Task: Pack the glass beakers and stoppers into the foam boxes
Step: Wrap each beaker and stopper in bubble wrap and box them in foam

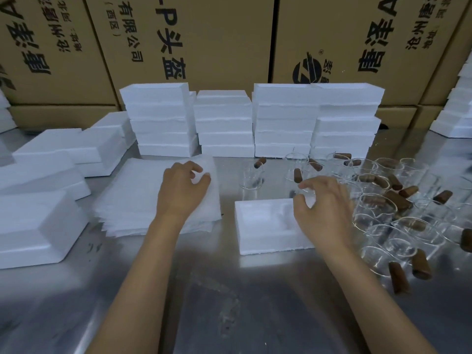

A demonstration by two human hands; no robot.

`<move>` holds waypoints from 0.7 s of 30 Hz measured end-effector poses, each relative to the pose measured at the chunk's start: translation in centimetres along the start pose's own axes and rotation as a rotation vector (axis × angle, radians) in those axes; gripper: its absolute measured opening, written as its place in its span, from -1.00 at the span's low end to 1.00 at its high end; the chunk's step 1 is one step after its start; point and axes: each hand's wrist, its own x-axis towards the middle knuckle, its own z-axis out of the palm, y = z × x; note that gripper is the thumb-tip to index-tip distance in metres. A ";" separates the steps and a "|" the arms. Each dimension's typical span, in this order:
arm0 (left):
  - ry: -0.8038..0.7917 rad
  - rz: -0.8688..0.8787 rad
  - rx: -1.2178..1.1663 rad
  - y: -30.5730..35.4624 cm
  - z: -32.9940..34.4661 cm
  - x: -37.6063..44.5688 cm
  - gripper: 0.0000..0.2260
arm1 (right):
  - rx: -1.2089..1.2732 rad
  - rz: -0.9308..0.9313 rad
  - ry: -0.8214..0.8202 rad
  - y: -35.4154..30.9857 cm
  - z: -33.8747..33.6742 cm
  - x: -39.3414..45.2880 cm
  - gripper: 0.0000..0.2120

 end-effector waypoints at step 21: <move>0.088 -0.048 -0.164 -0.6 -0.2 0.9 -0.85 | -0.550 -0.401 -0.560 -0.6 8.8 14.0 -0.64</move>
